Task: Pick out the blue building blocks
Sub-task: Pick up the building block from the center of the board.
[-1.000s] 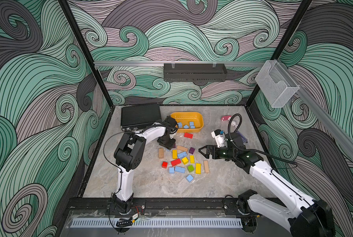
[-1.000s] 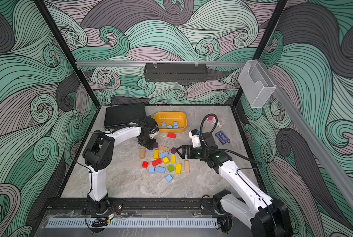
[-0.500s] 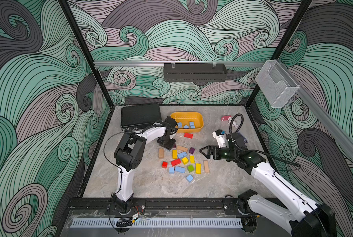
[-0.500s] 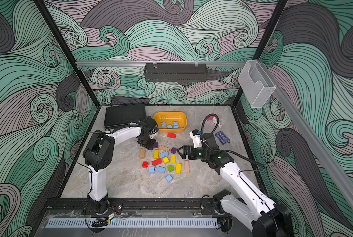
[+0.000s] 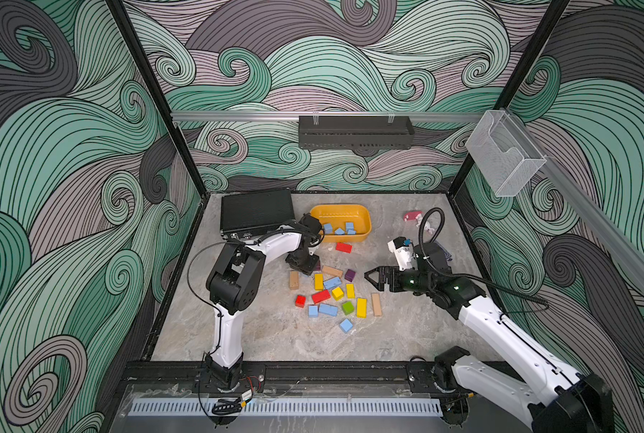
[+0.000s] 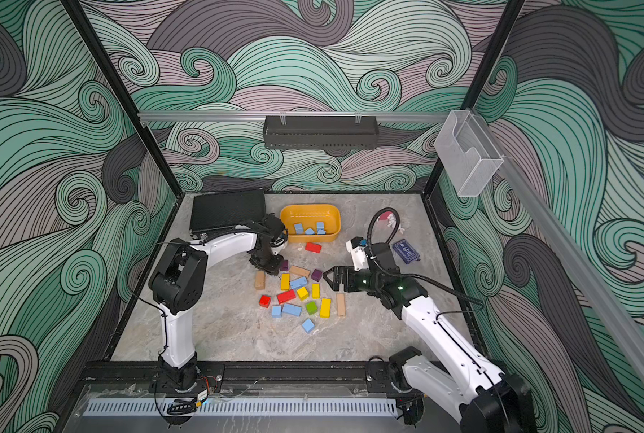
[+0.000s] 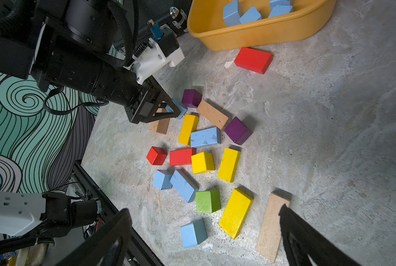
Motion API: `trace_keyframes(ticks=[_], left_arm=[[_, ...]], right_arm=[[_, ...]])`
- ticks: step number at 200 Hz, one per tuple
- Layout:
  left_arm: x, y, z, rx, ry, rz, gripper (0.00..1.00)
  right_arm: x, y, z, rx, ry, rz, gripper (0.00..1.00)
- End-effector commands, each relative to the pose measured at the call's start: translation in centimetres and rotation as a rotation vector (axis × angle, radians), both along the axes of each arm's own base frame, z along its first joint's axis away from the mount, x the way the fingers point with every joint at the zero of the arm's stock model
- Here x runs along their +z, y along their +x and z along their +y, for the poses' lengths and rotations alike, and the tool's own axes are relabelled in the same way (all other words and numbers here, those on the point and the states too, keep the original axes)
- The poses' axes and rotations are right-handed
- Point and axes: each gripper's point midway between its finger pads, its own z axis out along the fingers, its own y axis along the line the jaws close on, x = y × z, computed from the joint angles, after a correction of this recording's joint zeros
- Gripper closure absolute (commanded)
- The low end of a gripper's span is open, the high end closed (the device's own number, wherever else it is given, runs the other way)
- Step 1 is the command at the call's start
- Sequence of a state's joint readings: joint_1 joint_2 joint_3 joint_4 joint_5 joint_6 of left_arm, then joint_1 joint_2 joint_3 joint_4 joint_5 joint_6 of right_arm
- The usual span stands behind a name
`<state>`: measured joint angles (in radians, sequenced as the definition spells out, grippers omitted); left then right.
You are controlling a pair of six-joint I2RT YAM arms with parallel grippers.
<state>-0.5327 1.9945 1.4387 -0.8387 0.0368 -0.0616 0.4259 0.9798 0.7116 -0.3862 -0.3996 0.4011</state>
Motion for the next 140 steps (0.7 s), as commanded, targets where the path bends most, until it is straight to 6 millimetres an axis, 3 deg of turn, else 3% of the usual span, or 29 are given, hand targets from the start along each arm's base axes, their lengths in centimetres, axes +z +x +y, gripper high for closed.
trace_keyframes(ticks=[1, 62, 140], left_arm=[[2.1, -0.4, 0.7, 0.020, 0.018, -0.033, 1.00], [7.3, 0.7, 0.8, 0.019, -0.014, -0.152, 1.00], [15.6, 5.6, -1.8, 0.019, -0.128, -0.379, 1.00]], right_arm=[[1.9, 0.5, -0.1, -0.002, 0.000, -0.048, 0.00], [4.1, 0.8, 0.0, 0.007, -0.002, -0.082, 0.00], [5.2, 2.1, 0.1, -0.006, -0.021, -0.039, 0.00]])
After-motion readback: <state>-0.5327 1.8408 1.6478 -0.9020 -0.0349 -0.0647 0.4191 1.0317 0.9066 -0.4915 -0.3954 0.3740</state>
